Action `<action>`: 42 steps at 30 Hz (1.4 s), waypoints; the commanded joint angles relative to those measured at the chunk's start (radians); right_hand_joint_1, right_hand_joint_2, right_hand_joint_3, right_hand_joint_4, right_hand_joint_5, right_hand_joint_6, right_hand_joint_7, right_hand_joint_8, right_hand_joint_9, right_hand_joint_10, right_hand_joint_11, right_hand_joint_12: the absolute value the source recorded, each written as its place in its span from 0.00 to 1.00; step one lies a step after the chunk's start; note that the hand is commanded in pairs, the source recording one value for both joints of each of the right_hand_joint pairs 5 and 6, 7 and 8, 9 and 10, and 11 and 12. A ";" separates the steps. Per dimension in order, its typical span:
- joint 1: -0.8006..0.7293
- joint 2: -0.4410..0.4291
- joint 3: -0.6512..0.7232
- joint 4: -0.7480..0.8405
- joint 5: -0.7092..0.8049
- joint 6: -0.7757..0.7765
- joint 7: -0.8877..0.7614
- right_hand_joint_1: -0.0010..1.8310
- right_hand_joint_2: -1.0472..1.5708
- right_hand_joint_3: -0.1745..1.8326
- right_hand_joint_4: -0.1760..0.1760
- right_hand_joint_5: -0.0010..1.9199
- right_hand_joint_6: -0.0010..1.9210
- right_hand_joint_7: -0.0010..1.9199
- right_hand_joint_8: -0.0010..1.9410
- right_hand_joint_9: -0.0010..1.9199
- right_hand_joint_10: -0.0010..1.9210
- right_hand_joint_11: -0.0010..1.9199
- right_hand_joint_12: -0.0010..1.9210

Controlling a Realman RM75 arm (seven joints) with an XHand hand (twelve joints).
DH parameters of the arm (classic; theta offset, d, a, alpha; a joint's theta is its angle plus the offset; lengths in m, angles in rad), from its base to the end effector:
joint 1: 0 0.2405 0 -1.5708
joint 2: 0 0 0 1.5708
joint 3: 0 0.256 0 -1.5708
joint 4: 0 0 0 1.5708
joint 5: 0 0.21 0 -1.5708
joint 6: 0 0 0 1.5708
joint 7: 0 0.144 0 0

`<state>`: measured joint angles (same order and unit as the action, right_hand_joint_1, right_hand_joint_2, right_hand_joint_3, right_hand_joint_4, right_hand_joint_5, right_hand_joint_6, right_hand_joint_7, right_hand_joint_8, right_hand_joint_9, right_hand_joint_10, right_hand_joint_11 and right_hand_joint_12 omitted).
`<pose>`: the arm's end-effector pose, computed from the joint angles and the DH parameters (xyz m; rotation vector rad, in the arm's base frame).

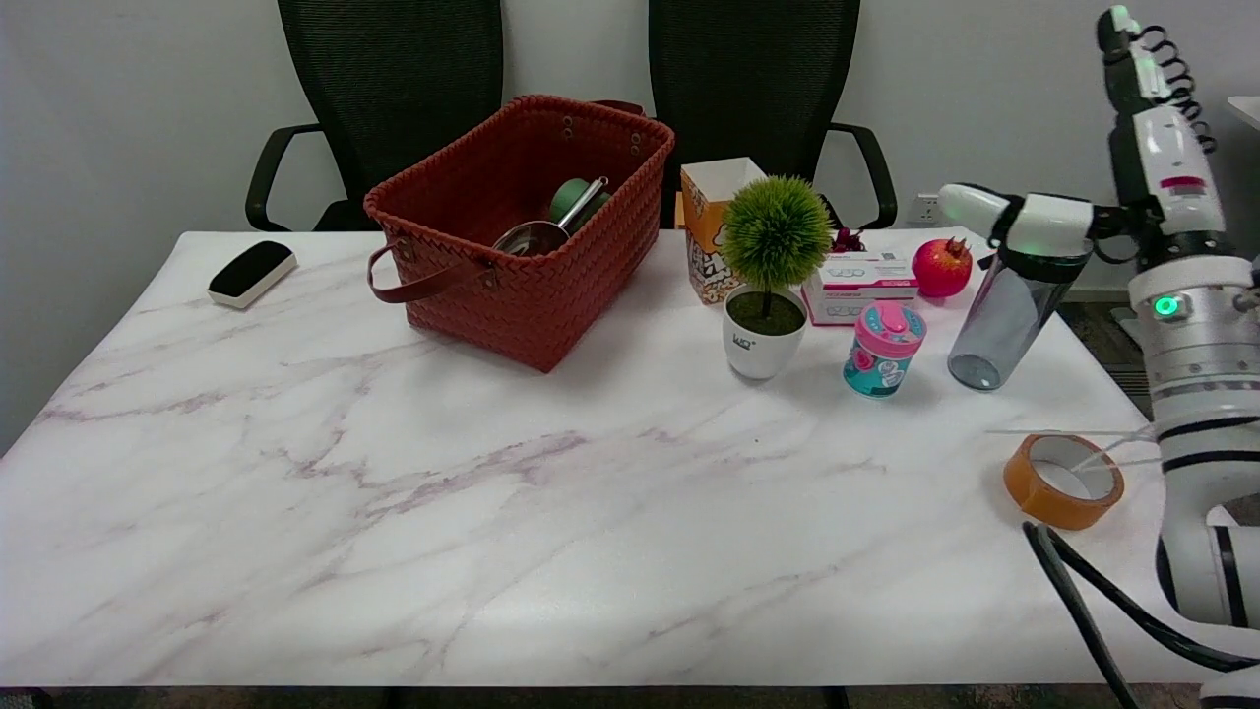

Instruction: Pick up the yellow tape.

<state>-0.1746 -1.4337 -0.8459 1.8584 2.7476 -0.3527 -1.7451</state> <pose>-0.1284 -0.2319 0.4508 1.2559 0.0553 0.8989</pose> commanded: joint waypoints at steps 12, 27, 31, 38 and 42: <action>-0.235 -0.142 0.253 -0.061 0.003 -0.046 0.031 0.50 0.45 0.29 0.50 0.00 0.00 0.00 0.00 0.00 0.00 0.00 0.00; -0.264 -0.175 0.265 -0.217 0.003 -0.107 0.111 0.50 0.43 0.31 0.50 0.00 0.00 0.00 0.00 0.00 0.00 0.00 0.00; -0.257 -0.169 0.261 -0.306 0.003 -0.168 0.160 0.48 0.44 0.30 0.50 0.00 0.00 0.00 0.00 0.00 0.00 0.00 0.00; -0.235 -0.167 0.228 -0.409 0.003 -0.256 0.162 0.47 0.44 0.28 0.50 0.00 0.00 0.00 0.00 0.00 0.00 0.00 0.00; -0.230 -0.167 0.227 -0.433 0.003 -0.264 0.163 0.48 0.43 0.29 0.50 0.00 0.00 0.00 0.00 0.00 0.00 0.00 0.00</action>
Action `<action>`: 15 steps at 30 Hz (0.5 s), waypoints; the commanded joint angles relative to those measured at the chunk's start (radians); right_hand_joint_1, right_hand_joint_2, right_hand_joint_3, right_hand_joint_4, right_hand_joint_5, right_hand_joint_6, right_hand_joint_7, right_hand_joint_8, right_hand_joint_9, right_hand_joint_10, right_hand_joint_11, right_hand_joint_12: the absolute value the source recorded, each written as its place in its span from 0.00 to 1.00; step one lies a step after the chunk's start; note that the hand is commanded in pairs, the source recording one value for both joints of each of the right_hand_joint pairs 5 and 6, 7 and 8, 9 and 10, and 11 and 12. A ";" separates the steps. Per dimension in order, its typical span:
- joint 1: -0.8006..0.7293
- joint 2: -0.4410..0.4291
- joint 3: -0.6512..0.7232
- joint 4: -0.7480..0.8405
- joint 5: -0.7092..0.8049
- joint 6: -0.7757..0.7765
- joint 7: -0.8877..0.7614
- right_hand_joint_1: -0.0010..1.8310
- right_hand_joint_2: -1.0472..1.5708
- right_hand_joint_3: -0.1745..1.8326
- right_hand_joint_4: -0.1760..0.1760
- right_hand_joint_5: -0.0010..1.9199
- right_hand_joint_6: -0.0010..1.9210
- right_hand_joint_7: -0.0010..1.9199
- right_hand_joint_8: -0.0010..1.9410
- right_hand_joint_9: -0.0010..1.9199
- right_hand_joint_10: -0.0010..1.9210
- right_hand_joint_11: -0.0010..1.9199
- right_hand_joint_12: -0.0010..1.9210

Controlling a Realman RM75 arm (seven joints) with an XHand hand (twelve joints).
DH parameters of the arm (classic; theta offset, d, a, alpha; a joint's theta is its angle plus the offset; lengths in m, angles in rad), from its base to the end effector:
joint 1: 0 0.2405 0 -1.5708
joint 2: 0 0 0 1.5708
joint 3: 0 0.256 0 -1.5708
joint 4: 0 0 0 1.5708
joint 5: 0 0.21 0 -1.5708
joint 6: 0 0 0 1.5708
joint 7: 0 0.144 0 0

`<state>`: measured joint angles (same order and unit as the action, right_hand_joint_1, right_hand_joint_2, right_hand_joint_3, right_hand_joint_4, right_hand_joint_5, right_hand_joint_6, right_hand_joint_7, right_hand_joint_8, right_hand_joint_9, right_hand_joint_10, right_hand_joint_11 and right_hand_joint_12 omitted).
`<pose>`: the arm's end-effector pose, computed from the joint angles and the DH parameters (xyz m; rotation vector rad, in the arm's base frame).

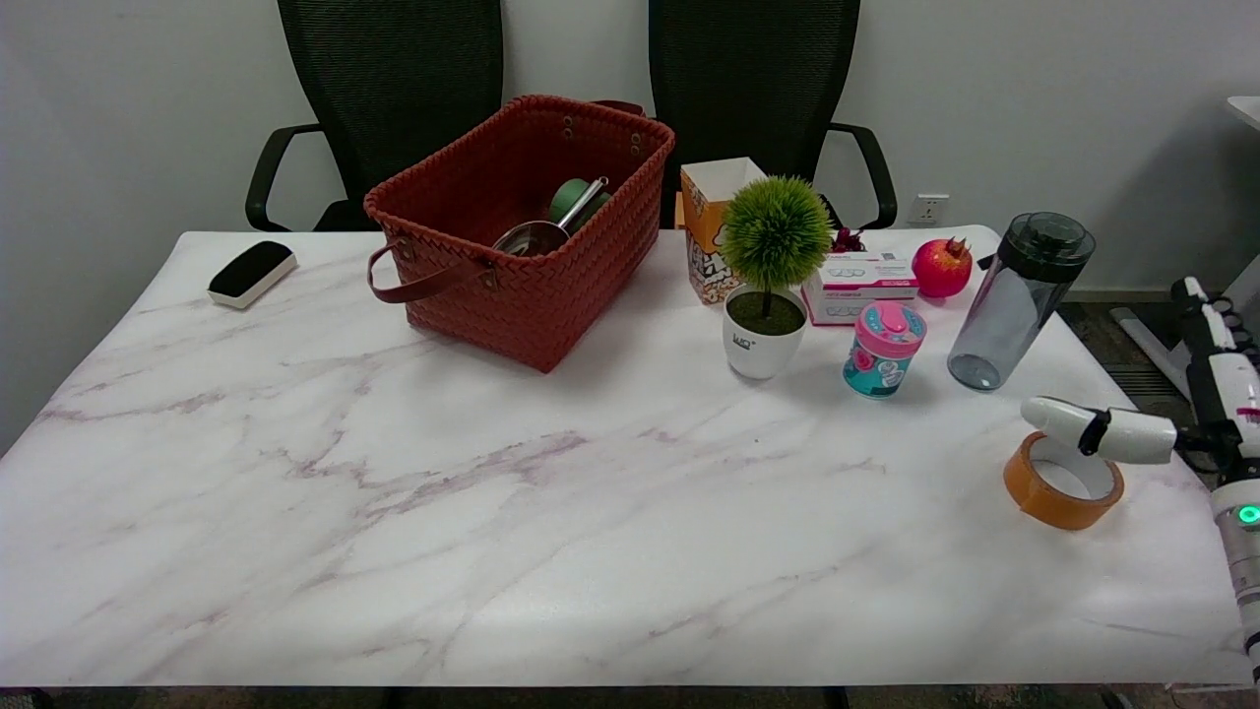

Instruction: Pick up the yellow tape.

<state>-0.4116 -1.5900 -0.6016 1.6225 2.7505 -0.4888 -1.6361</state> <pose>-0.2500 -0.1200 0.4974 0.9137 -0.1958 0.8079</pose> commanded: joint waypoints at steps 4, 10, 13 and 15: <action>0.002 -0.012 -0.015 -0.235 0.000 -0.150 0.067 0.48 0.41 0.27 0.50 0.00 0.00 0.00 0.00 0.00 0.00 0.00 0.00; 0.013 -0.008 0.006 -0.339 0.000 -0.253 0.122 0.48 0.40 0.24 0.50 0.00 0.00 0.00 0.00 0.00 0.00 0.00 0.00; 0.013 -0.017 0.012 -0.340 0.000 -0.256 0.110 0.48 0.40 0.23 0.50 0.00 0.00 0.00 0.00 0.00 0.00 0.00 0.00; 0.009 -0.018 0.012 -0.347 0.000 -0.258 0.110 0.48 0.40 0.22 0.50 0.00 0.00 0.00 0.00 0.00 0.00 0.00 0.00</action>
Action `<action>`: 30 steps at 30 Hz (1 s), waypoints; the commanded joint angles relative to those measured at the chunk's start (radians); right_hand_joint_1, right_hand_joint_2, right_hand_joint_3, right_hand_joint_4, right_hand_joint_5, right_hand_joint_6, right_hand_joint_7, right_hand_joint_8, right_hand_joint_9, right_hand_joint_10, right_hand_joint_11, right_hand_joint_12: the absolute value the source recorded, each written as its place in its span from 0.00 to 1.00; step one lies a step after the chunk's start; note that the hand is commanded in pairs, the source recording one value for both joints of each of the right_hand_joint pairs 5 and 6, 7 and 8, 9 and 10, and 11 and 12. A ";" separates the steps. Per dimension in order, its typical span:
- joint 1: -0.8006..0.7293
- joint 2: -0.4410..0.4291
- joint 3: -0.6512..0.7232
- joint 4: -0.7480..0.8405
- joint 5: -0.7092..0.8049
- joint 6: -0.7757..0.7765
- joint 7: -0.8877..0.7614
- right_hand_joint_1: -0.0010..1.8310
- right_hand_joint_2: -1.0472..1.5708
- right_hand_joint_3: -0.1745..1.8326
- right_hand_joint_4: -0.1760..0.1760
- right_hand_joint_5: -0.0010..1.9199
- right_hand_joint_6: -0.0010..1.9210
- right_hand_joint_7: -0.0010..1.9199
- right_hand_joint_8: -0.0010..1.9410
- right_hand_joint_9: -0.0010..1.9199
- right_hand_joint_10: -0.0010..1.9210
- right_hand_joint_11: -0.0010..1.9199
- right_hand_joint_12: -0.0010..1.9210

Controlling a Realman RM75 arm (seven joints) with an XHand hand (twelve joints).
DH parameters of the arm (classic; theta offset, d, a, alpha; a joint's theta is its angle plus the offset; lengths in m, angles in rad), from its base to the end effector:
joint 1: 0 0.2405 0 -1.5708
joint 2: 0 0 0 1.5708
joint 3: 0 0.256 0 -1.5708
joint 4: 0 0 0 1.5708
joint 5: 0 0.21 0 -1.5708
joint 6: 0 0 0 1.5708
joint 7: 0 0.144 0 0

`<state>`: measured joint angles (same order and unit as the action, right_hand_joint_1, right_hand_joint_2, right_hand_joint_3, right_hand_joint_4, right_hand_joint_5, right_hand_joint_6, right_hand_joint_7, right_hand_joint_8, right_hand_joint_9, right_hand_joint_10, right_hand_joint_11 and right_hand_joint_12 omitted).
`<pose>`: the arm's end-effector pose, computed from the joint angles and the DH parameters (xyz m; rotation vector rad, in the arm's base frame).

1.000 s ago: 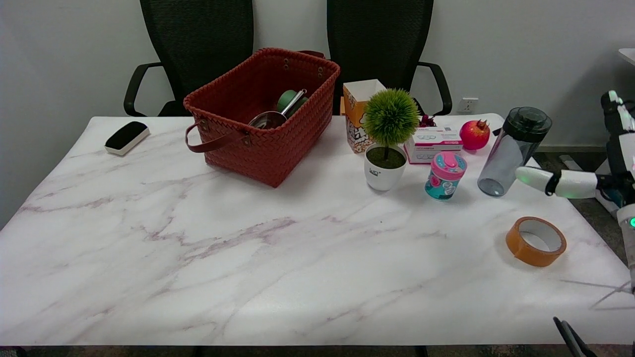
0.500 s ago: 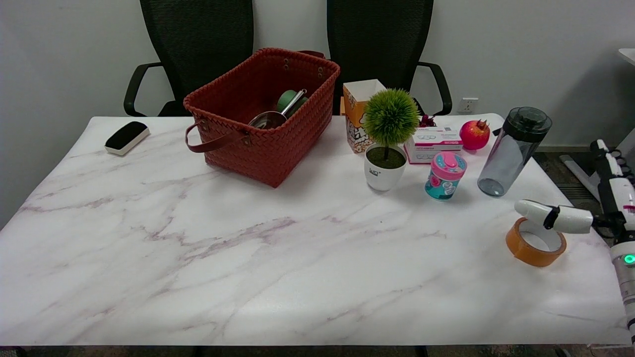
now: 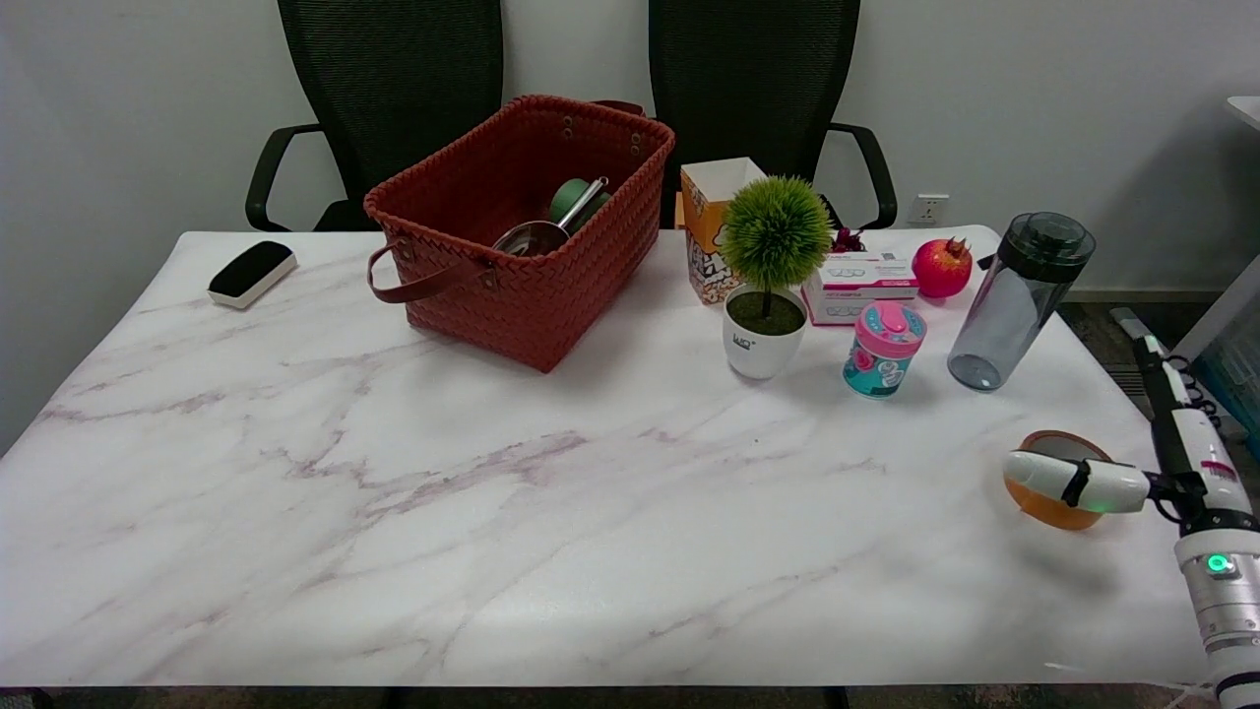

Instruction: Pick up the yellow tape.

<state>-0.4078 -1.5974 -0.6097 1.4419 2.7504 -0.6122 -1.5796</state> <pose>-0.2966 -0.1090 0.4910 0.8965 -0.3172 0.8672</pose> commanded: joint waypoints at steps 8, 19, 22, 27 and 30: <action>0.017 -0.005 0.031 -0.248 0.000 -0.188 0.053 0.48 0.40 0.22 0.50 0.00 0.00 0.00 0.00 0.00 0.00 0.00 0.00; 0.042 0.013 0.040 -0.280 0.000 -0.201 0.028 0.50 0.37 0.23 0.50 0.00 0.00 0.00 0.00 0.00 0.00 0.00 0.00; 0.045 0.014 0.041 -0.278 0.000 -0.201 0.028 0.50 0.37 0.23 0.50 0.00 0.00 0.00 0.00 0.00 0.00 0.00 0.00; 0.052 0.021 0.034 -0.289 0.000 -0.194 0.028 0.50 0.37 0.24 0.50 0.00 0.00 0.00 0.00 0.00 0.00 0.00 0.00; 0.059 0.026 0.031 -0.306 0.000 -0.193 0.028 0.50 0.37 0.24 0.50 0.00 0.00 0.00 0.00 0.00 0.00 0.00 0.00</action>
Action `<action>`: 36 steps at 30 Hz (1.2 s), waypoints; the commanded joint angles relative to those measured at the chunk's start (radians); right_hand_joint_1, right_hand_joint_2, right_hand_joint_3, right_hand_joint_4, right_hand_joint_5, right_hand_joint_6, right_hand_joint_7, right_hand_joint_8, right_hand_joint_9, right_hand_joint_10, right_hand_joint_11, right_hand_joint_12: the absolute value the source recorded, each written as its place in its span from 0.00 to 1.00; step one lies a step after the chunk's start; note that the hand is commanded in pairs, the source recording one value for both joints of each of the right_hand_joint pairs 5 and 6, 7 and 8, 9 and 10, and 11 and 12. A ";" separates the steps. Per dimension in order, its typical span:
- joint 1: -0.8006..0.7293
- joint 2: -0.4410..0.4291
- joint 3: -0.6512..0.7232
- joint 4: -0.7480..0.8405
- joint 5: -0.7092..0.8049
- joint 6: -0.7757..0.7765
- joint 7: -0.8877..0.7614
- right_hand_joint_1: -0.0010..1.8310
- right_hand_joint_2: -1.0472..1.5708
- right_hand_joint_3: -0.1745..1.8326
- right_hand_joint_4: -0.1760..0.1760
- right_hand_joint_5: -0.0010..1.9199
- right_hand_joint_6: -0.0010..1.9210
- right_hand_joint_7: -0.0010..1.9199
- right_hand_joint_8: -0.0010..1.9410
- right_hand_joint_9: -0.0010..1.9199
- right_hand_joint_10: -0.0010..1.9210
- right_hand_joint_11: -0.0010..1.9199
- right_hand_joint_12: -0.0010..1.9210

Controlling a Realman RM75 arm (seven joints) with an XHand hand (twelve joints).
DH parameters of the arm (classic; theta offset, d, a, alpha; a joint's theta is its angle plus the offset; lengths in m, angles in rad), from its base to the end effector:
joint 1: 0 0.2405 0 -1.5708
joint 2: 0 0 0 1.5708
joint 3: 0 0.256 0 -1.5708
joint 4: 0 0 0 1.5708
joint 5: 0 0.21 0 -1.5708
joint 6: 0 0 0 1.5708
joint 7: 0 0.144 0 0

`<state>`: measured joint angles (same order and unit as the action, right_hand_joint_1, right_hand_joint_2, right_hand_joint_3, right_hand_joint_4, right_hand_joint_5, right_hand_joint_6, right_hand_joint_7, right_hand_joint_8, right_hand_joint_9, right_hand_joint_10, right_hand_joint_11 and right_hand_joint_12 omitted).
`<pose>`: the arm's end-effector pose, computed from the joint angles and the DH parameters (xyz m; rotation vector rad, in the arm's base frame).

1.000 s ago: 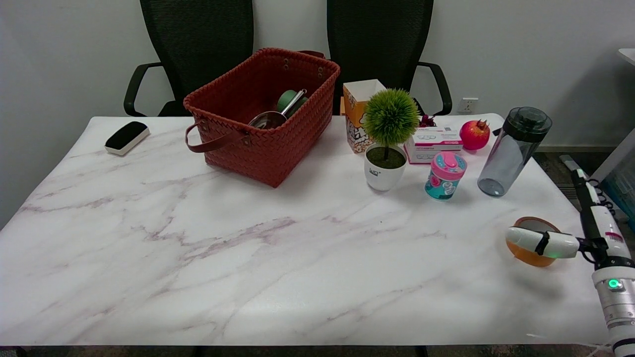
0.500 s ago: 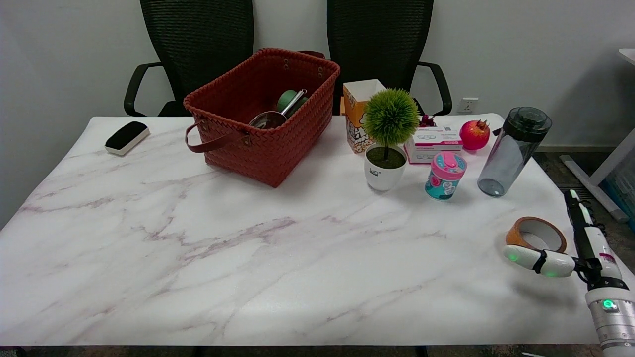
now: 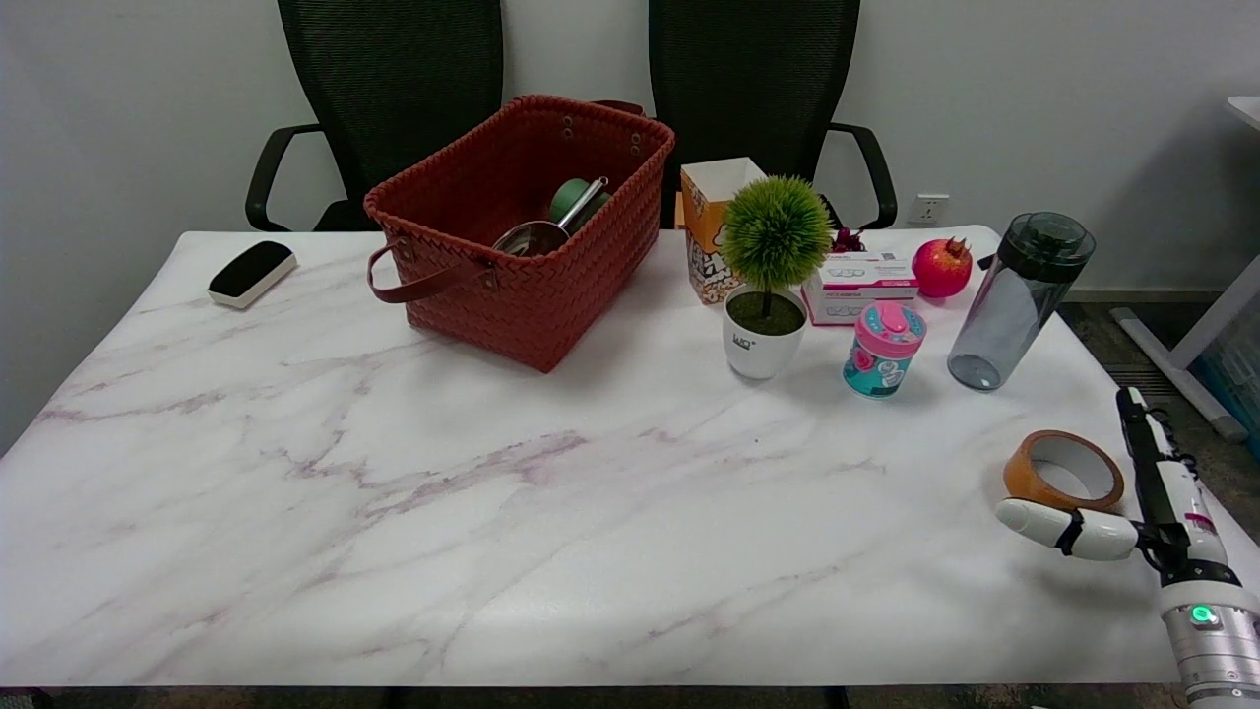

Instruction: Pick up the yellow tape.

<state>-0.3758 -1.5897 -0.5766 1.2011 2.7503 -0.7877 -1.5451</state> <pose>-0.3423 -0.0903 0.4861 0.8662 -0.3983 0.9354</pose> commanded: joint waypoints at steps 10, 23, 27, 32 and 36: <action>0.053 0.037 -0.002 -0.107 0.000 -0.028 -0.006 0.50 0.37 0.23 0.50 0.00 0.00 0.00 0.00 0.00 0.00 0.00 0.00; 0.065 0.044 0.004 -0.112 0.000 -0.035 -0.032 0.55 0.37 0.31 0.50 0.00 0.00 0.03 0.03 0.00 0.00 0.00 0.00; 0.083 0.046 0.008 -0.139 0.000 -0.059 -0.050 0.57 0.38 0.31 0.50 0.00 0.00 0.08 0.08 0.00 0.00 0.00 0.00; 0.117 0.056 0.019 -0.192 0.000 -0.109 -0.050 0.60 0.39 0.33 0.50 0.01 0.01 0.19 0.19 0.06 0.06 0.23 0.23; 0.143 0.061 0.034 -0.233 0.000 -0.152 -0.050 0.64 0.41 0.37 0.50 0.06 0.06 0.28 0.28 0.14 0.14 0.80 0.79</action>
<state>-0.3027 -1.5477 -0.5695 1.0742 2.7509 -0.8418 -1.5760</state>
